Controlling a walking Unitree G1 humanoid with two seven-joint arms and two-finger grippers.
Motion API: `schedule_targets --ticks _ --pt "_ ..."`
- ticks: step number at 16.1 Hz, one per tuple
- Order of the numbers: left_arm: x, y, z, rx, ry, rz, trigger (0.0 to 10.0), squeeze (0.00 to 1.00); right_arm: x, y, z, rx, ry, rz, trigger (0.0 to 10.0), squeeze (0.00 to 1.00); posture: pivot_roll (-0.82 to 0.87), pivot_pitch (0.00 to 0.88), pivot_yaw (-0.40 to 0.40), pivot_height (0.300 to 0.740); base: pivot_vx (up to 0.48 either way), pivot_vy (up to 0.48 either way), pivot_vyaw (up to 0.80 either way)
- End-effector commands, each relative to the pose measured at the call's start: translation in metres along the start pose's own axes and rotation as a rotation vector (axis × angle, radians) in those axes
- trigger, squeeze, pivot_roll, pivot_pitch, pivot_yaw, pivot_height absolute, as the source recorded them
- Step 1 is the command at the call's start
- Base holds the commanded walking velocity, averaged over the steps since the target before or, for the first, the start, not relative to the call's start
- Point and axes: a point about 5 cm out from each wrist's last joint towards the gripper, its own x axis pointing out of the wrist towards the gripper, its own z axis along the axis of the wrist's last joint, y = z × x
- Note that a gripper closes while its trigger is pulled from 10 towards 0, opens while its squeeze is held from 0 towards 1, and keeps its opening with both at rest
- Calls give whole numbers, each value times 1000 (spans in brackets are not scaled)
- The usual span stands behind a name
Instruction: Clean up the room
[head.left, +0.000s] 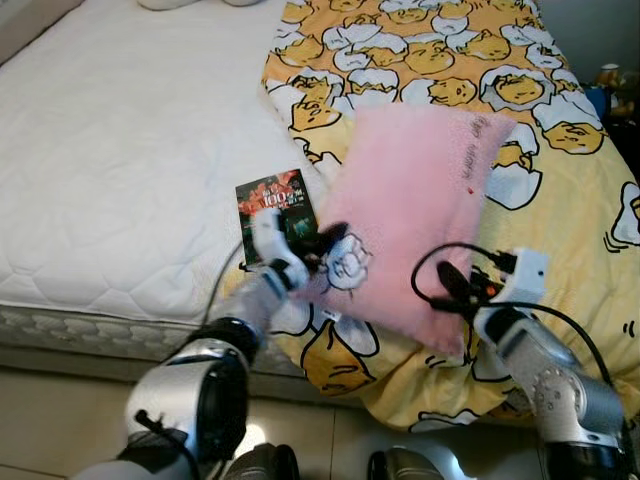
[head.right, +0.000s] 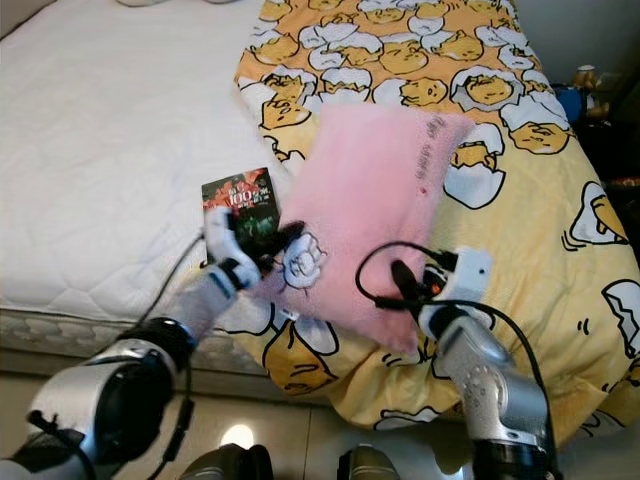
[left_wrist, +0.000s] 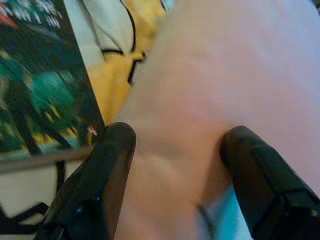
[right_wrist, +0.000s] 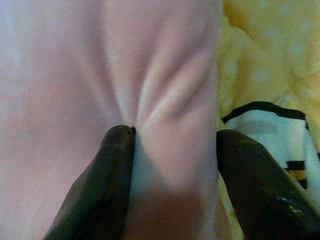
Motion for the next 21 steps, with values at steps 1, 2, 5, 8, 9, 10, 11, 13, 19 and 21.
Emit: schedule_targets --ticks 1,2,5,8,9,10,11,13,19,21 --pt "-4 4 -4 -17 -2 -5 0 0 -2 0 -1 -29 6 6 0 0 -254 99 40 724 0 0 0" --pt "-5 5 4 -26 -46 -29 0 0 -4 0 5 -67 -25 23 0 0 -251 94 40 724 0 0 0" --pt "-1 -5 23 -19 -117 -135 0 0 -3 -2 20 -124 -61 46 0 0 -236 83 31 724 0 0 0" --pt "-1 -7 29 34 -110 -165 0 0 -2 -7 24 -137 -59 65 0 0 -229 78 25 724 0 0 0" --pt "-1 -6 33 71 -97 -157 0 0 -1 -10 24 -130 -52 72 0 0 -234 73 29 724 0 0 0" --pt "0 -8 47 114 -115 -157 0 0 -2 -14 23 -106 -51 73 0 0 -237 67 33 724 0 0 0" --pt "2 -11 62 135 -149 -161 0 0 -3 -16 22 -97 -52 68 0 0 -241 59 39 724 0 0 0" --pt "3 -17 80 174 -187 -169 0 0 -4 -19 19 -96 -51 62 0 0 -246 44 50 724 0 0 0" --pt "9 -24 89 359 -105 -126 10000 0 -5 -20 11 -55 -124 -12 0 0 -268 0 140 724 0 0 0" --pt "8 -19 82 390 -73 -98 10000 1000 -6 -15 4 -39 -126 -5 0 0 -270 2 150 724 0 0 0"
